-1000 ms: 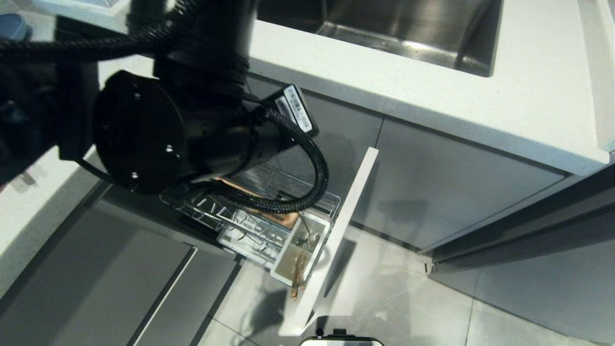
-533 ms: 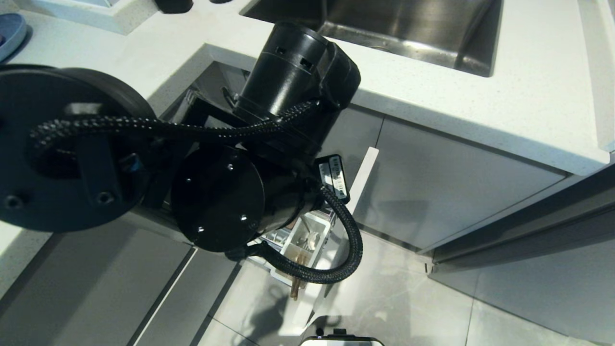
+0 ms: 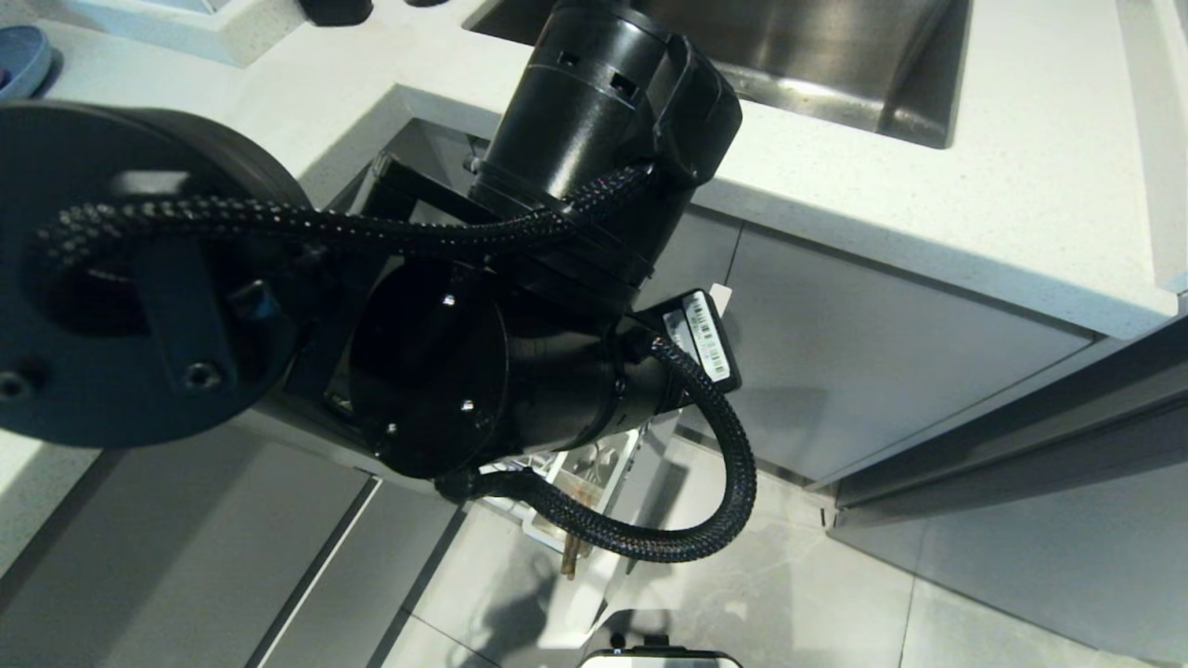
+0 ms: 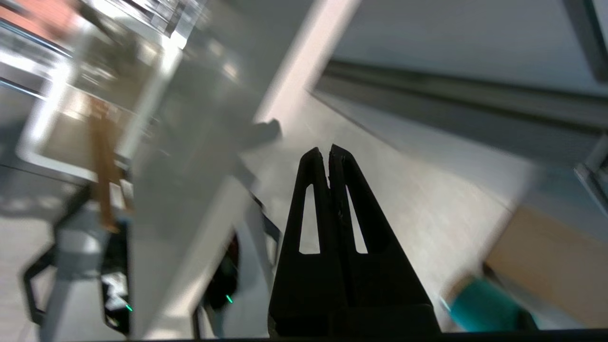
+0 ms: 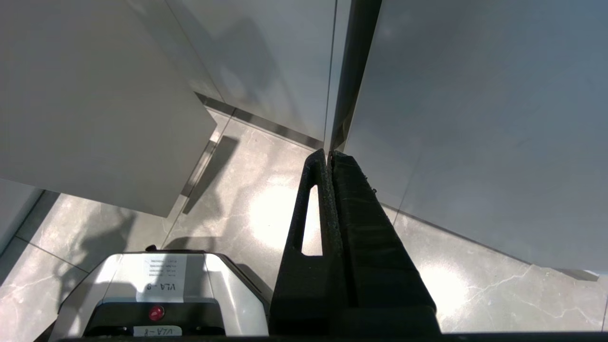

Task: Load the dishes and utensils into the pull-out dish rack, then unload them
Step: Close the cupboard

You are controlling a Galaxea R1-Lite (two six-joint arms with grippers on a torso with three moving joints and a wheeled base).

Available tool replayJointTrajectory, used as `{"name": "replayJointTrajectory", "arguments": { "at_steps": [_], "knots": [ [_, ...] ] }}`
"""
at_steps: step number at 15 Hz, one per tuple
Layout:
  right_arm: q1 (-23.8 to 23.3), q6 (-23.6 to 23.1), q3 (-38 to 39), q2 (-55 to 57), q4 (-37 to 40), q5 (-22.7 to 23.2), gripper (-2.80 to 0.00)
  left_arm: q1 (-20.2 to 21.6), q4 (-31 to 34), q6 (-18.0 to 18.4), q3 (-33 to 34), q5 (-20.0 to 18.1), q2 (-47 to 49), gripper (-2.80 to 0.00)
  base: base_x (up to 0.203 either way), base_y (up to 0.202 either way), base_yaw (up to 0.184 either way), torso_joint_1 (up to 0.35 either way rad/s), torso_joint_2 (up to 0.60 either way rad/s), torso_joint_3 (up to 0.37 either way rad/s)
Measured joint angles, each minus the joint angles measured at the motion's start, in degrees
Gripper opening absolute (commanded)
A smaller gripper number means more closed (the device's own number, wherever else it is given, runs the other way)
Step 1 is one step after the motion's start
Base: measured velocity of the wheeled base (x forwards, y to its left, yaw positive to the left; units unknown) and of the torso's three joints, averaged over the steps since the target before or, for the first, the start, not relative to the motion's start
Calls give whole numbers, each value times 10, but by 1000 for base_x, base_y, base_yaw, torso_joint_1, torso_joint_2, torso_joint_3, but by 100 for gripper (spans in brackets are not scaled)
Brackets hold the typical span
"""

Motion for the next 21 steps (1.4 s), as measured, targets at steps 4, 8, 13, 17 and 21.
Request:
{"name": "replayJointTrajectory", "arguments": {
  "at_steps": [4,8,13,17,21],
  "knots": [
    [0,0,0,0,0,0,-280,-2,46,0,0,-137,3,-280,0,0,0,0,0,0],
    [0,0,0,0,0,0,-280,-2,82,21,1,-169,22,-280,0,0,0,0,0,0],
    [0,0,0,0,0,0,-280,1,103,46,3,-128,60,-280,0,0,0,0,0,0],
    [0,0,0,0,0,0,-280,3,103,47,4,-90,71,-280,0,0,0,0,0,0],
    [0,0,0,0,0,0,-280,12,103,59,5,-42,72,-280,0,0,0,0,0,0]
  ]
}}
